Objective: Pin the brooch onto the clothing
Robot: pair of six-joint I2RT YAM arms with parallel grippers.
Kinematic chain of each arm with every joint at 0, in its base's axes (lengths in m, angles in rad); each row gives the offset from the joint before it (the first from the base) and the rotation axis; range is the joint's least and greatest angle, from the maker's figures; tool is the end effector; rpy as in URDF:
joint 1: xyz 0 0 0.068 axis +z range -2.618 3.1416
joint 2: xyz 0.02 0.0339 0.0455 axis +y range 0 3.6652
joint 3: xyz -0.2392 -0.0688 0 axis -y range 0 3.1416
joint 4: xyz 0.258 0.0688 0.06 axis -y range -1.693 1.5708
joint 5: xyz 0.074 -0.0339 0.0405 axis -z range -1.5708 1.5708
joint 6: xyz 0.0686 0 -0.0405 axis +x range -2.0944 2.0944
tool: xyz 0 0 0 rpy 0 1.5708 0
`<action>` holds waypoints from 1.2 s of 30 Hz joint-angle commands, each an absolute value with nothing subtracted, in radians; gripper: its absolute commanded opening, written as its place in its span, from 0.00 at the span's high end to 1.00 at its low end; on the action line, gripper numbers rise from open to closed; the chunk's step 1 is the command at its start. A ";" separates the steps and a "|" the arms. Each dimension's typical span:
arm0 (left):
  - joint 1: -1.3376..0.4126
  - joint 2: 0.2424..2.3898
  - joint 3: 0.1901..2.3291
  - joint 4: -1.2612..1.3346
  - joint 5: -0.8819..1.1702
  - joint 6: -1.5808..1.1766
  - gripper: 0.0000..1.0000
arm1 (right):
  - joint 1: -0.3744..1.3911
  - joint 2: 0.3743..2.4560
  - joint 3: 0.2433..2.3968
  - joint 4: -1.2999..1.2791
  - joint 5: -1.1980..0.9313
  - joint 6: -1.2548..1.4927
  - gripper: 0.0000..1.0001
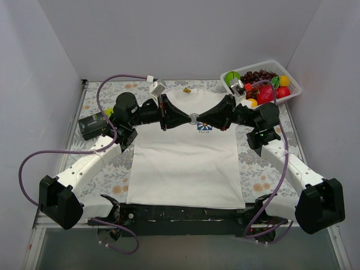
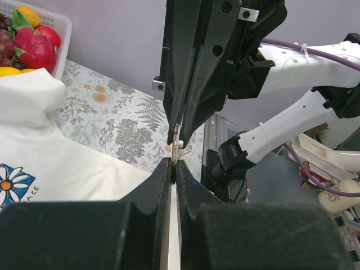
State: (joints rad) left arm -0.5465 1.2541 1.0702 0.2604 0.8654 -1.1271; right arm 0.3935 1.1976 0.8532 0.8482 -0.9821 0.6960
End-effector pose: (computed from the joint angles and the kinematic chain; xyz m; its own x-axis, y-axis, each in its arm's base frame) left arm 0.2533 -0.2152 0.3617 -0.8620 -0.1610 -0.4806 0.4820 0.0325 -0.8756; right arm 0.2497 0.1654 0.3597 -0.2256 0.2918 -0.9295 -0.9655 0.0606 0.2534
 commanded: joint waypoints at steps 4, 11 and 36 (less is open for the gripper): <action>-0.546 1.212 1.063 0.203 0.767 -1.105 1.00 | 0.400 1.128 0.870 0.640 -0.891 0.542 0.38; -0.546 1.201 1.106 0.025 0.632 -1.052 1.00 | 0.400 1.089 0.925 0.295 -0.824 0.356 0.11; -0.546 1.399 1.140 -0.221 0.072 -0.856 1.00 | 0.382 1.224 1.034 -0.032 -0.554 0.203 0.08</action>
State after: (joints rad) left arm -0.5468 1.3243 1.0702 -0.1867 0.1883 -0.8799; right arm 0.3962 1.2186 0.9901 -0.0059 -0.6476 0.2481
